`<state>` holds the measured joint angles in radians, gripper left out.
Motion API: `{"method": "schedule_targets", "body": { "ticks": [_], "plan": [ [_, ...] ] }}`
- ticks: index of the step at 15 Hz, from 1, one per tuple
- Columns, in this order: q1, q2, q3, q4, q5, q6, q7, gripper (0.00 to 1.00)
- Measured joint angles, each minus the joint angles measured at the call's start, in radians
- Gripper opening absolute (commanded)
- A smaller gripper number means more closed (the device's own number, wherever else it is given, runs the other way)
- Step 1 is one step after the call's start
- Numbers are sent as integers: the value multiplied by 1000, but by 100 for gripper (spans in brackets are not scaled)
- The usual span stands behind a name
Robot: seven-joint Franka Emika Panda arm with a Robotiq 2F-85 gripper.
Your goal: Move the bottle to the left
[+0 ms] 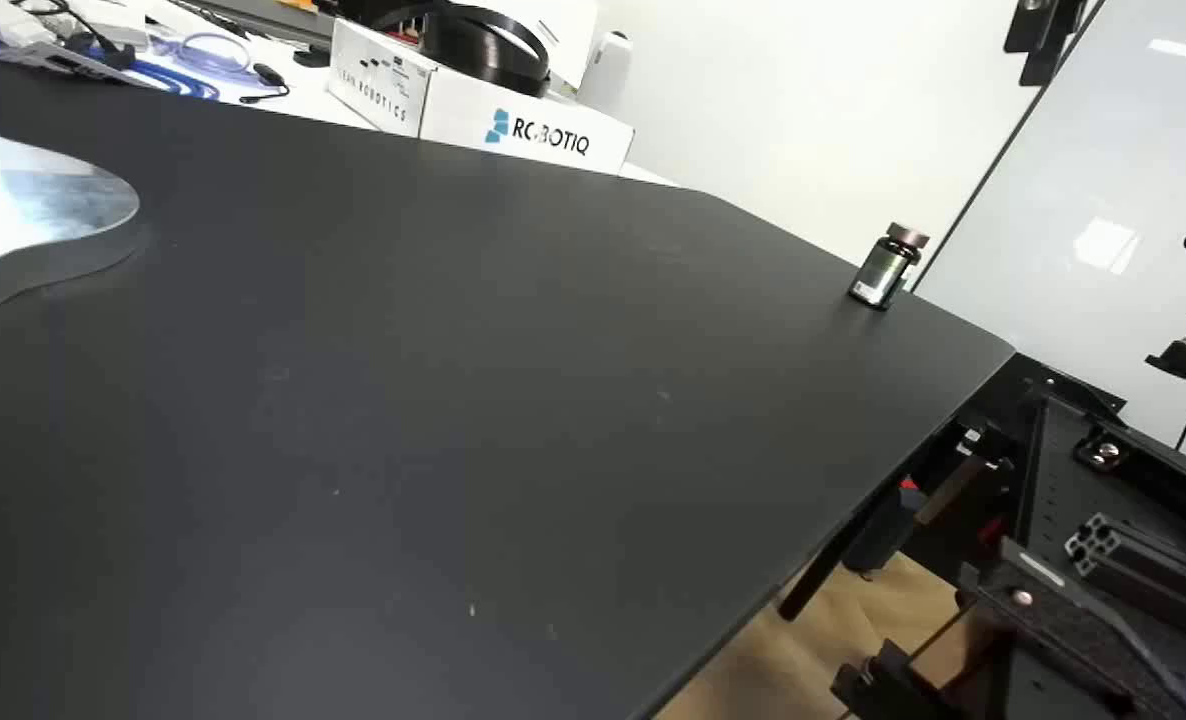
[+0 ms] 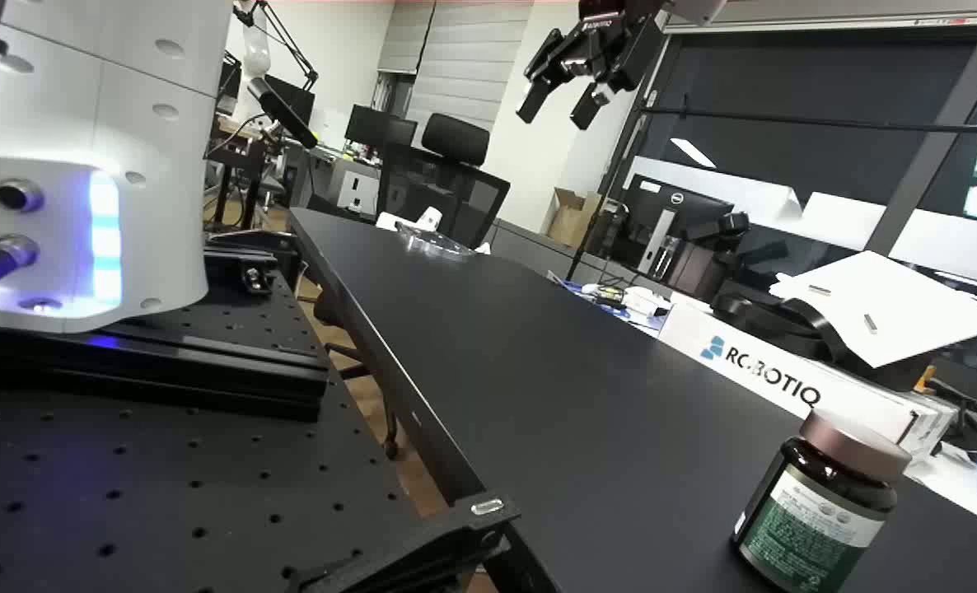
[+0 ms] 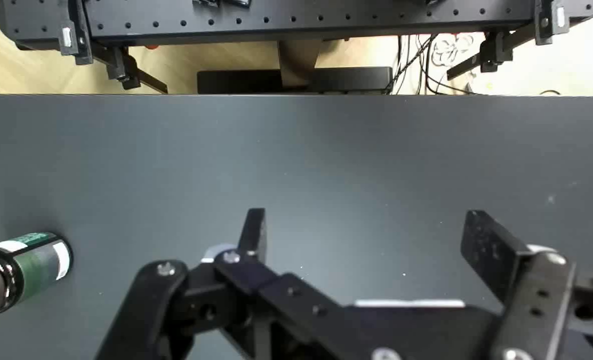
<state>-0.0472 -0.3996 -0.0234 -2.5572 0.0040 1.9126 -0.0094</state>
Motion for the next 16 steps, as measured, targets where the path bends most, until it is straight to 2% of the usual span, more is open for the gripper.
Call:
{"method": "schedule_targets", "body": {
  "ticks": [10, 12, 16],
  "plan": [
    [-13, 3, -19, 4, -7, 7, -3, 100],
    [-53, 9, -63, 16, -26, 38, -21, 100],
    [-167, 69, -199, 94, -46, 142, -92, 100]
  ]
}}
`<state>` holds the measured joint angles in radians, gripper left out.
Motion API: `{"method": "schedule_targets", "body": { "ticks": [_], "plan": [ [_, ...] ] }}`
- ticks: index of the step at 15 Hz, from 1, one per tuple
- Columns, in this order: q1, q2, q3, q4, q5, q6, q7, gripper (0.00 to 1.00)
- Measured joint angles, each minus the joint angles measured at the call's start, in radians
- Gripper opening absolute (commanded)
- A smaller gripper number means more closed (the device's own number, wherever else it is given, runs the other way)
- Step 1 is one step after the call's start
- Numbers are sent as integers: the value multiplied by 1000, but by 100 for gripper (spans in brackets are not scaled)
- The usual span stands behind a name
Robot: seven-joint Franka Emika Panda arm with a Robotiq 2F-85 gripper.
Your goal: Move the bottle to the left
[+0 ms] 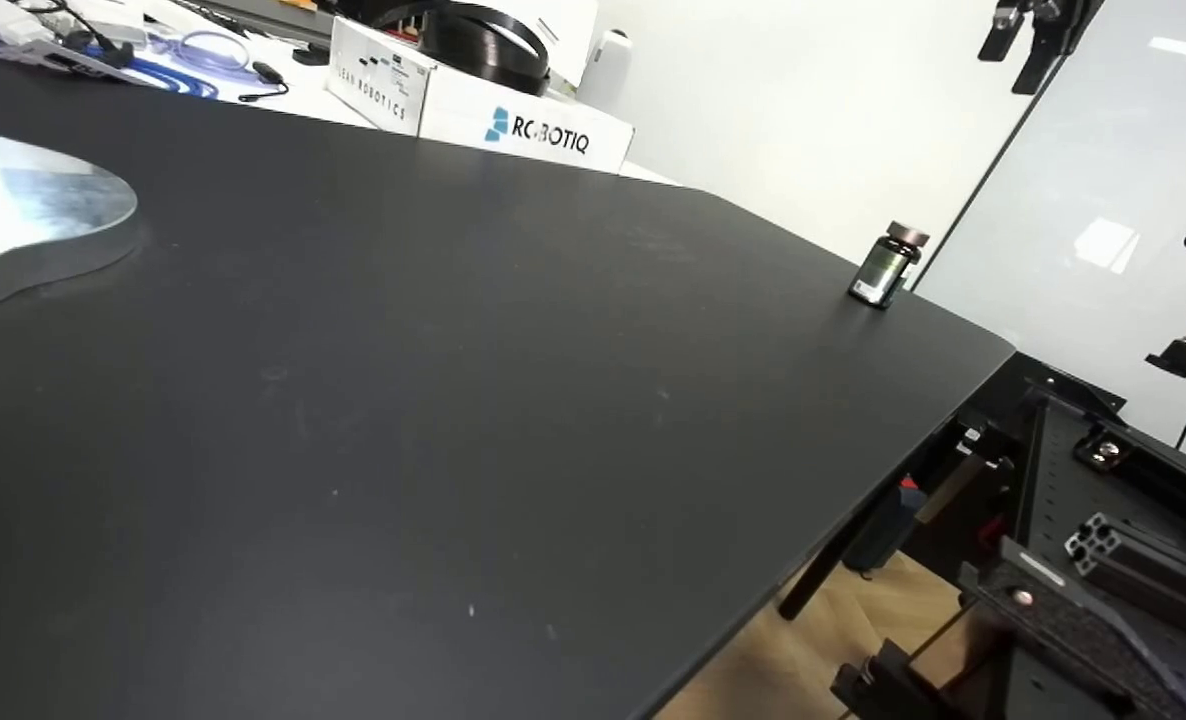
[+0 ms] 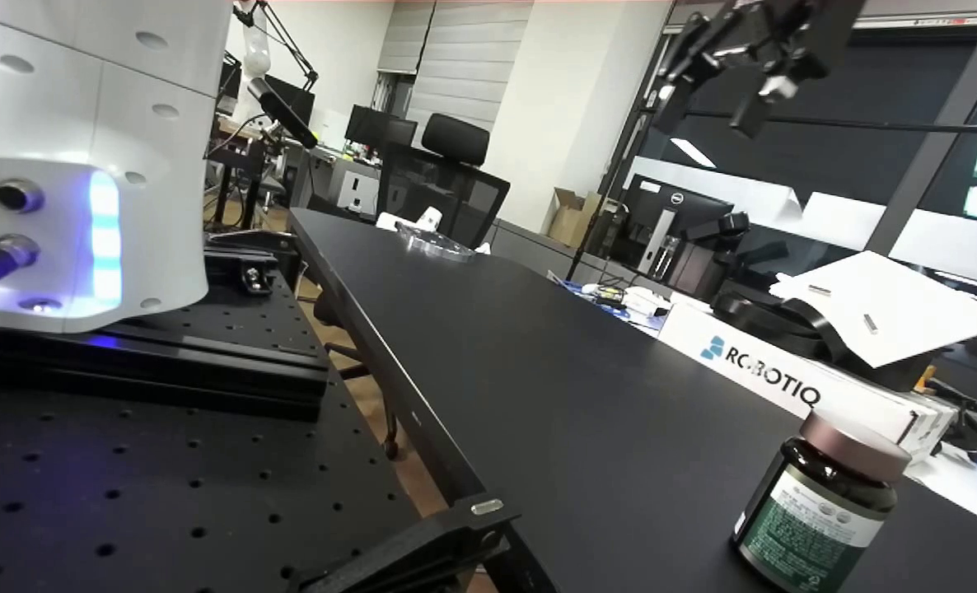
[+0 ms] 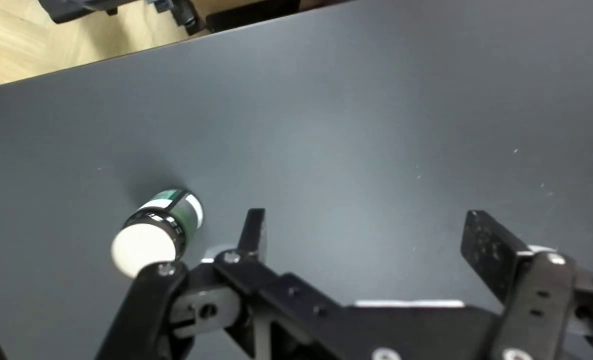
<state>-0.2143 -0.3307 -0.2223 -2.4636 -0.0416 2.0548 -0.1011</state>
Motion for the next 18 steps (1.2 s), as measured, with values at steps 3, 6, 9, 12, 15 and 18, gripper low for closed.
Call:
{"method": "schedule_targets", "body": {
  "ticks": [3, 6, 9, 12, 15, 18],
  "plan": [
    [-62, 96, -94, 95, 25, 85, -34, 100],
    [-96, 213, -145, 187, 114, 182, -26, 100],
    [-104, 341, -151, 279, 209, 228, 46, 100],
    [-102, 451, -135, 332, 222, 274, 189, 100],
    [-96, 530, -134, 357, 182, 272, 346, 100],
    [-91, 570, -138, 356, 137, 251, 482, 100]
  ]
}}
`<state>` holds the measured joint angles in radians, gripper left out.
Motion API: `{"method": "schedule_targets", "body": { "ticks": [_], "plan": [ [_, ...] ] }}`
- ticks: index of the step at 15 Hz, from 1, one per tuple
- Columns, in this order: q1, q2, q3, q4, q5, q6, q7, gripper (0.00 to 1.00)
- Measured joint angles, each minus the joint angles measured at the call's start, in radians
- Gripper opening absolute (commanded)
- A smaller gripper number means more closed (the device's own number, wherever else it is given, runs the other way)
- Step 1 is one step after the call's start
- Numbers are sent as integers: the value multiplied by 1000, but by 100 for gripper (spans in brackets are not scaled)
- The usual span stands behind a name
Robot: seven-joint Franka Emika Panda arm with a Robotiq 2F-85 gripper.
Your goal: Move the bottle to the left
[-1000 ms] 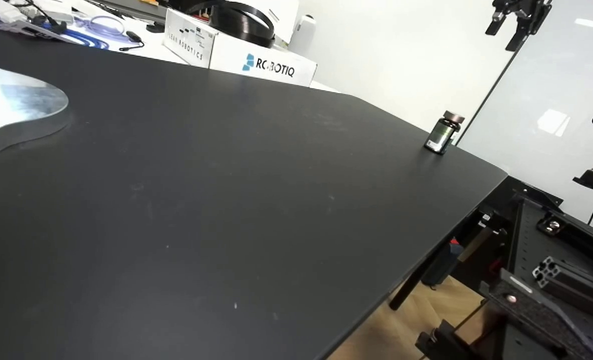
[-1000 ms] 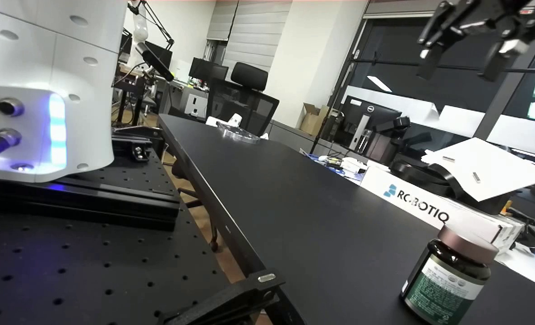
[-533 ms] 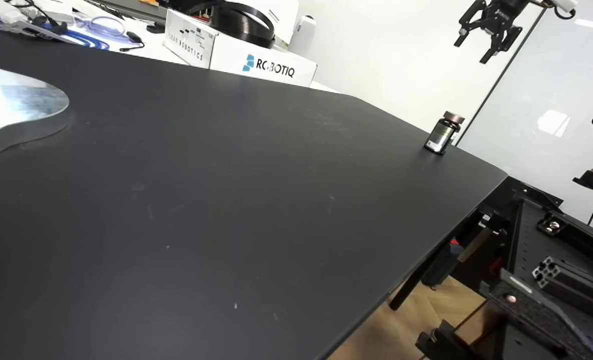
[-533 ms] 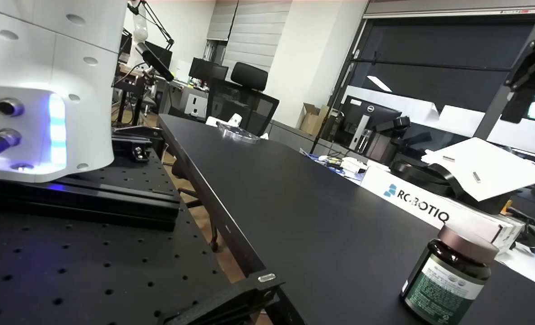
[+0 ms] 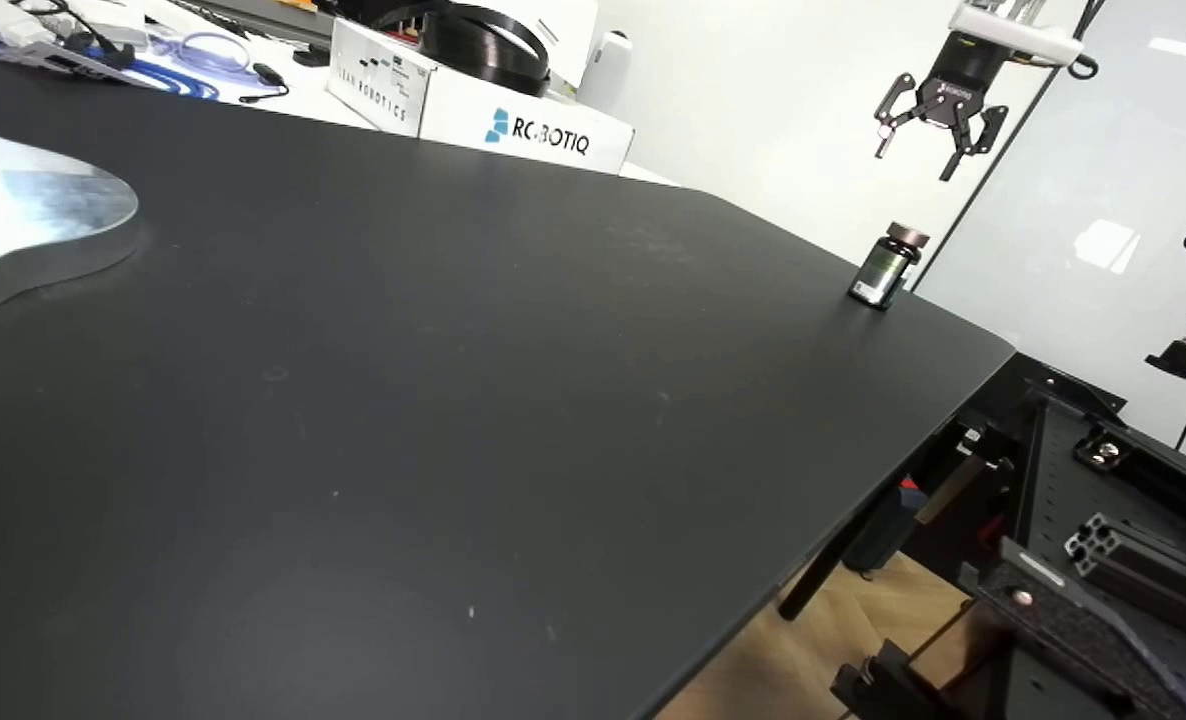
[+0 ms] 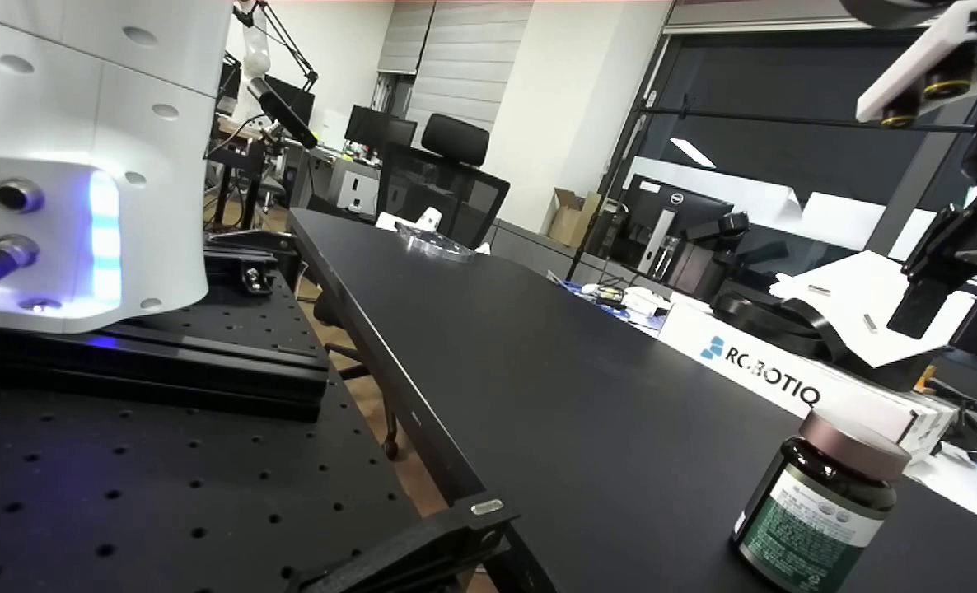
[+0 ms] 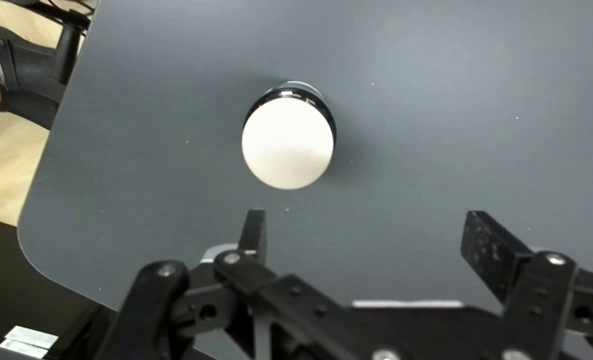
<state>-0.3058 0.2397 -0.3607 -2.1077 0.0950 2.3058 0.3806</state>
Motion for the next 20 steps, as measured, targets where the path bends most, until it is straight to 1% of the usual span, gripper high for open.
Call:
{"method": "schedule_targets", "body": {
  "ticks": [5, 10, 14, 20],
  "plan": [
    [-1, 30, -16, -13, 0, -45, 61, 100],
    [-3, 43, -38, -42, -1, -41, 76, 100],
    [-5, 58, -55, -61, -5, 7, 82, 100],
    [-6, 96, -58, -68, -1, 93, 84, 100]
  ]
}}
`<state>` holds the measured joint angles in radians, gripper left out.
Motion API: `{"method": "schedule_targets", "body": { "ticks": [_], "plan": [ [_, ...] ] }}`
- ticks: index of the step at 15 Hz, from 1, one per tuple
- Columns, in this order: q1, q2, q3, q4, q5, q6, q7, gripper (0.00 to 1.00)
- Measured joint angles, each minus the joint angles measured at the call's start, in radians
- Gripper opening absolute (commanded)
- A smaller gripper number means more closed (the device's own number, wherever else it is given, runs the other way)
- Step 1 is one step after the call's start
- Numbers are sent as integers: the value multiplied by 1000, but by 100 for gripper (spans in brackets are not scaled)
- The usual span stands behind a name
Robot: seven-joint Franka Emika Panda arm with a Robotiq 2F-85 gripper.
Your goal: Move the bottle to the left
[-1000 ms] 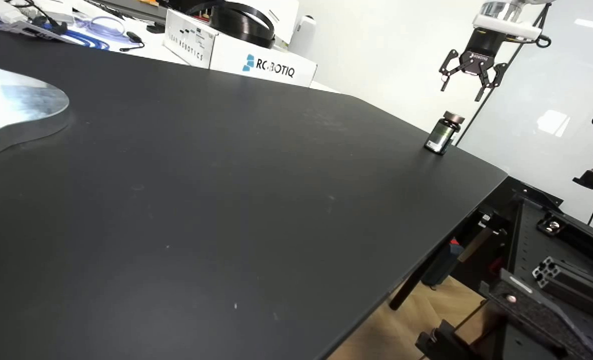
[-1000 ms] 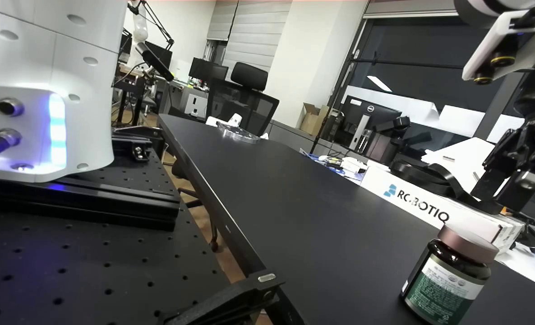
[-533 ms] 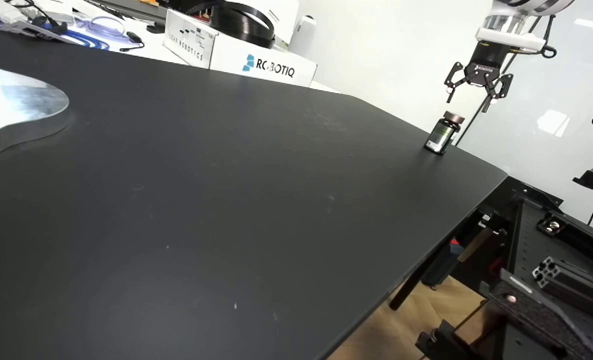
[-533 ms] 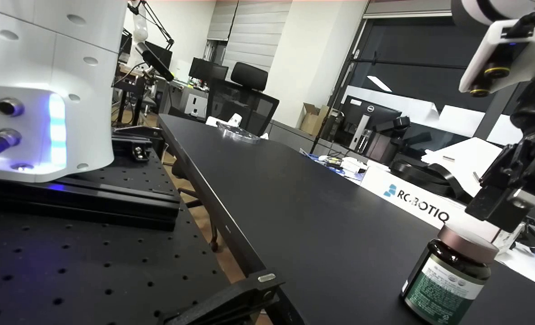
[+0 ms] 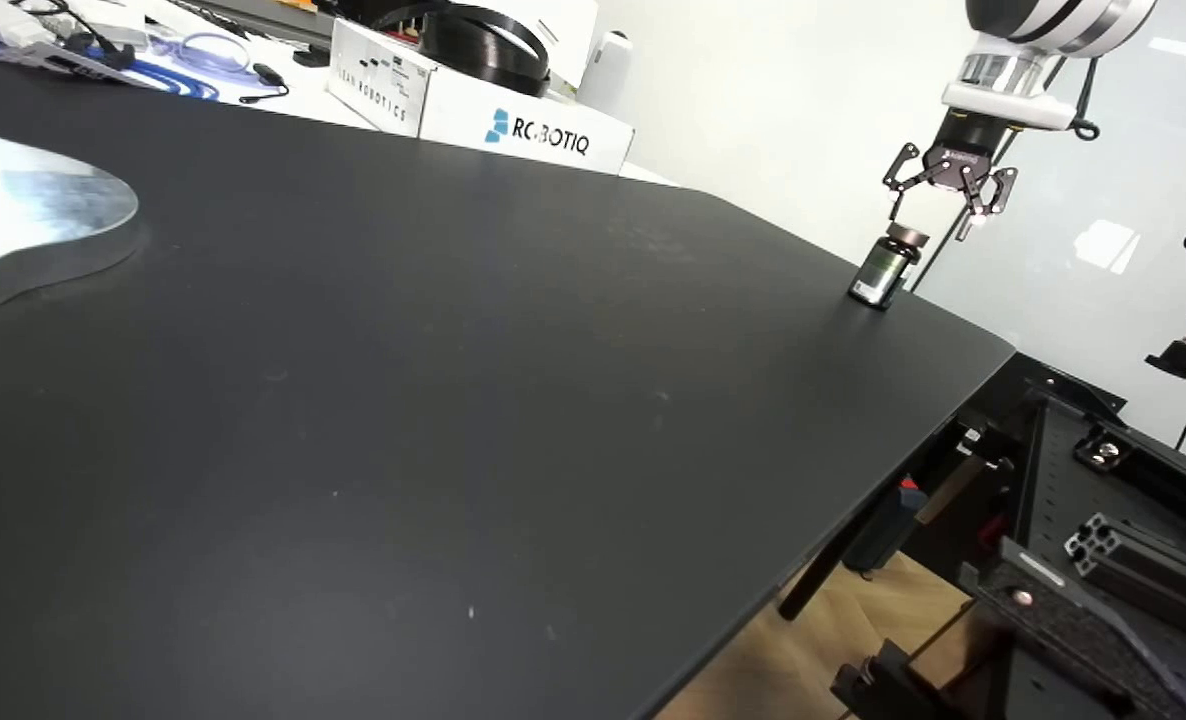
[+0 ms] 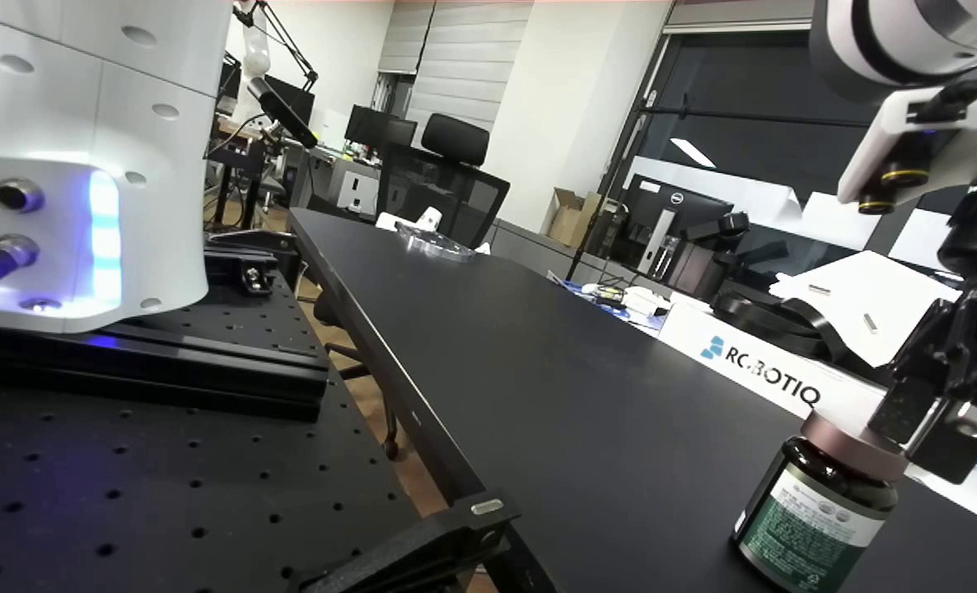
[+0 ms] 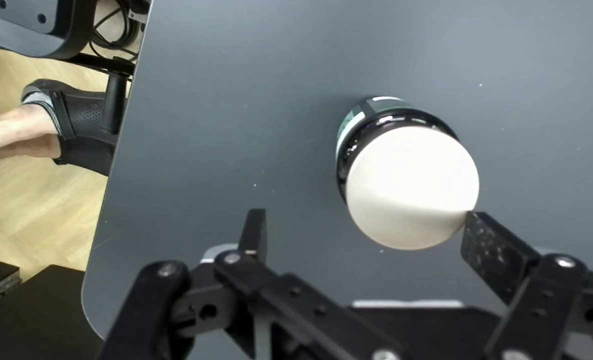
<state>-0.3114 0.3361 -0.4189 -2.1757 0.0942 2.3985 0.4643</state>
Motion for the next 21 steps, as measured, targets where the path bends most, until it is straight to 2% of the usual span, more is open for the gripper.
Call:
{"method": "schedule_targets", "body": {
  "ticks": [21],
  "plan": [
    [52, -1, 2, -16, -3, 89, 32, 100]
  ]
}}
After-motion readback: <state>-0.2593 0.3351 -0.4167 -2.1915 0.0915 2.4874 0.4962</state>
